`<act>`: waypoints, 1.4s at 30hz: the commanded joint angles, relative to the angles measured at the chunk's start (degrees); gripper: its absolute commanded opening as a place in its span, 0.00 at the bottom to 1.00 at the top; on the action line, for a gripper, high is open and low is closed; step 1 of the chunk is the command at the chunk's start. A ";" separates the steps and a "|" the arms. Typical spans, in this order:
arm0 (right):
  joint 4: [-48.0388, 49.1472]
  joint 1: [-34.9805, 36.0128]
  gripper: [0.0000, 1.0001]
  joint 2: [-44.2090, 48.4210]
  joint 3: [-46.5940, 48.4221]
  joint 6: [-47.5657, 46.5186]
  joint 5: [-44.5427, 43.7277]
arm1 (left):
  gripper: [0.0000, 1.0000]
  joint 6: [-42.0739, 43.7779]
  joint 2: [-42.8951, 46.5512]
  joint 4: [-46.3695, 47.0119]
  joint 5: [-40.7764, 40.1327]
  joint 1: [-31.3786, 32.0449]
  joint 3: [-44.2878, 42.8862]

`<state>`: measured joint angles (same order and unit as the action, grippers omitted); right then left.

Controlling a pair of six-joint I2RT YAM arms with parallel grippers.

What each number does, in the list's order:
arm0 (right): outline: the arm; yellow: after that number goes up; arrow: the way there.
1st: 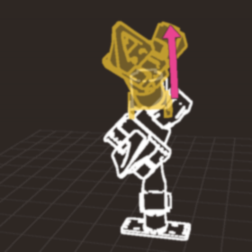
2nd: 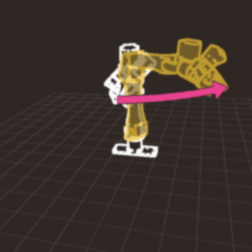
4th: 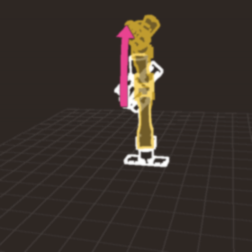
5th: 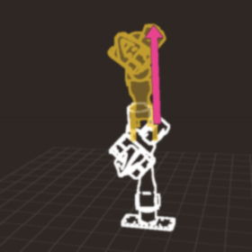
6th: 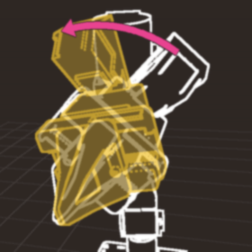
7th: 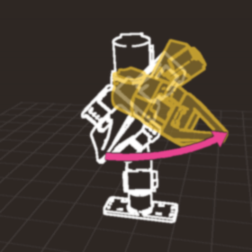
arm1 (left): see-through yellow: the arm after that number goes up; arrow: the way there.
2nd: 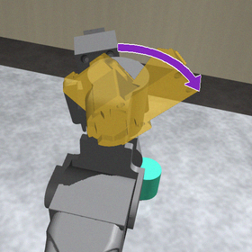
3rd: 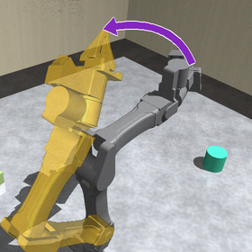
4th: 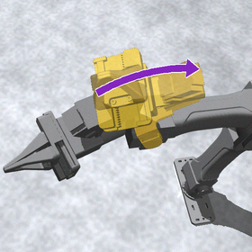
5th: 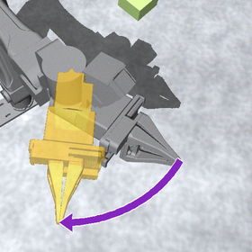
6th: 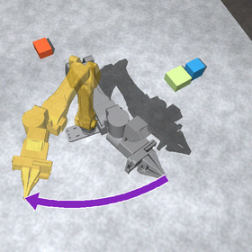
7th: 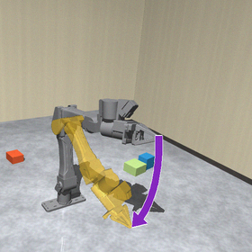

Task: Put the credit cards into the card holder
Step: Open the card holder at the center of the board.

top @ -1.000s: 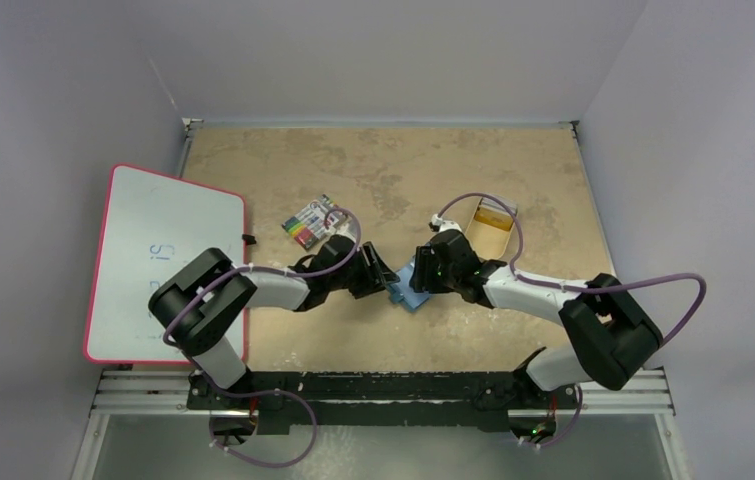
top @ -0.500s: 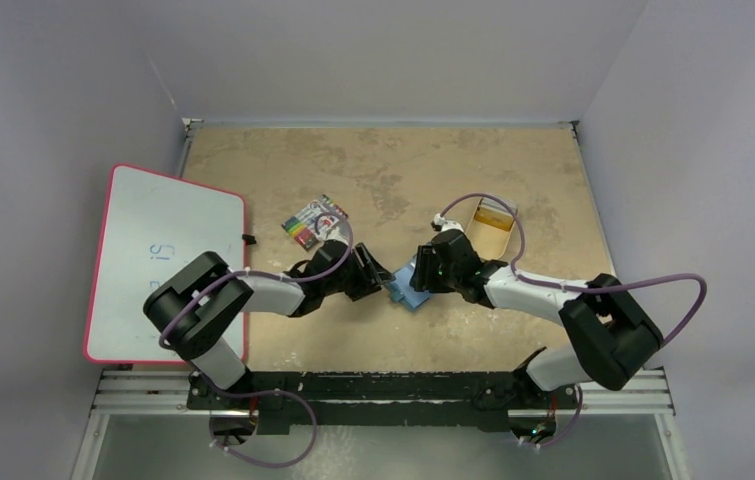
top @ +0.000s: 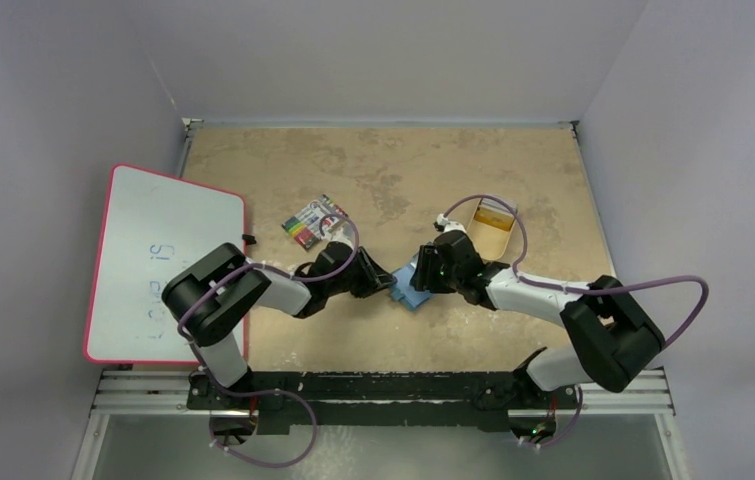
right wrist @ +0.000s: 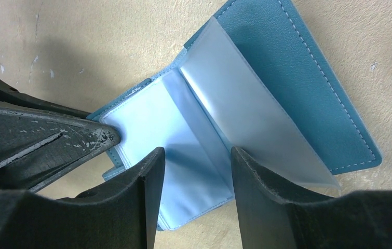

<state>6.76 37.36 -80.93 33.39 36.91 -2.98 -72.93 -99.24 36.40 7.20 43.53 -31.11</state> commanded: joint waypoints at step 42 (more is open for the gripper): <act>-0.68 -0.10 0.50 -0.03 0.08 1.41 4.42 | 0.32 10.14 8.45 -10.38 17.24 -11.98 -2.20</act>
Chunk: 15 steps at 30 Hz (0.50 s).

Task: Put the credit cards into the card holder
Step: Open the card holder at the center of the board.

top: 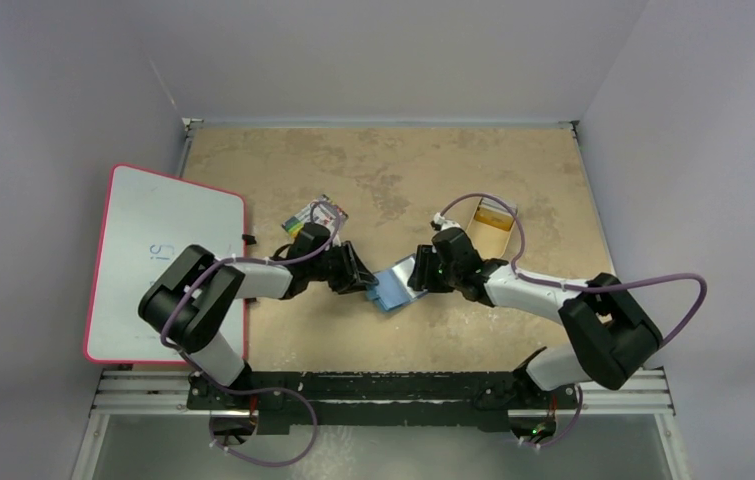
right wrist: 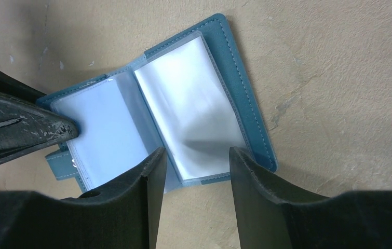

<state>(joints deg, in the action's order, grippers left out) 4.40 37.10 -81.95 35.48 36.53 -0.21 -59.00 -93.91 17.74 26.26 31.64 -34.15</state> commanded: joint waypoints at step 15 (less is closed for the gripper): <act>-3.19 -0.05 0.52 3.72 3.22 -3.11 0.04 | 0.00 0.96 4.50 -0.42 -3.51 -0.14 -3.54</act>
<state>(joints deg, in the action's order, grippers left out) 6.81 37.10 -81.17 33.95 37.65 1.58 -61.78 -89.89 20.84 22.33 31.62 -33.30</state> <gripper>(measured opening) 0.504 0.029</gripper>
